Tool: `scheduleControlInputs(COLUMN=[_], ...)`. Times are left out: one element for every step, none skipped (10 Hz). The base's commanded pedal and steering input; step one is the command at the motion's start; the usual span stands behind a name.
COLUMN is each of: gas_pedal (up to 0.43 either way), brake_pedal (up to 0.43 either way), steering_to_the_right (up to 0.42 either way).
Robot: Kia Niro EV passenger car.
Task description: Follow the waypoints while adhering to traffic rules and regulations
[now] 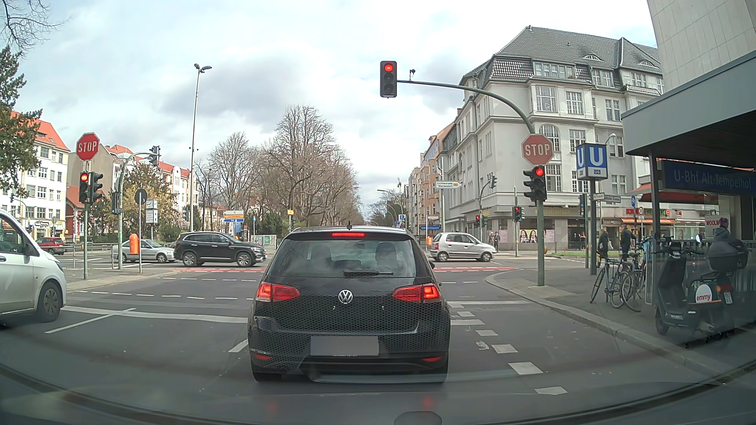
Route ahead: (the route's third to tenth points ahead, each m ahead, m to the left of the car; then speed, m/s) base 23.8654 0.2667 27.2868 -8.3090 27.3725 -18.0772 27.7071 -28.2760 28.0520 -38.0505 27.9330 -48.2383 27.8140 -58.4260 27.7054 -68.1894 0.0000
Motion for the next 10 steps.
scheduleControlInputs(gas_pedal=[0.0,0.0,0.0,0.0,0.0,0.0,0.0,0.0,0.0,0.0], brake_pedal=[0.396,0.396,0.396,0.396,0.402,0.396,0.396,0.396,0.396,0.396], steering_to_the_right=[-0.062,-0.062,-0.062,-0.062,-0.062,-0.062,-0.062,-0.062,-0.062,-0.062])
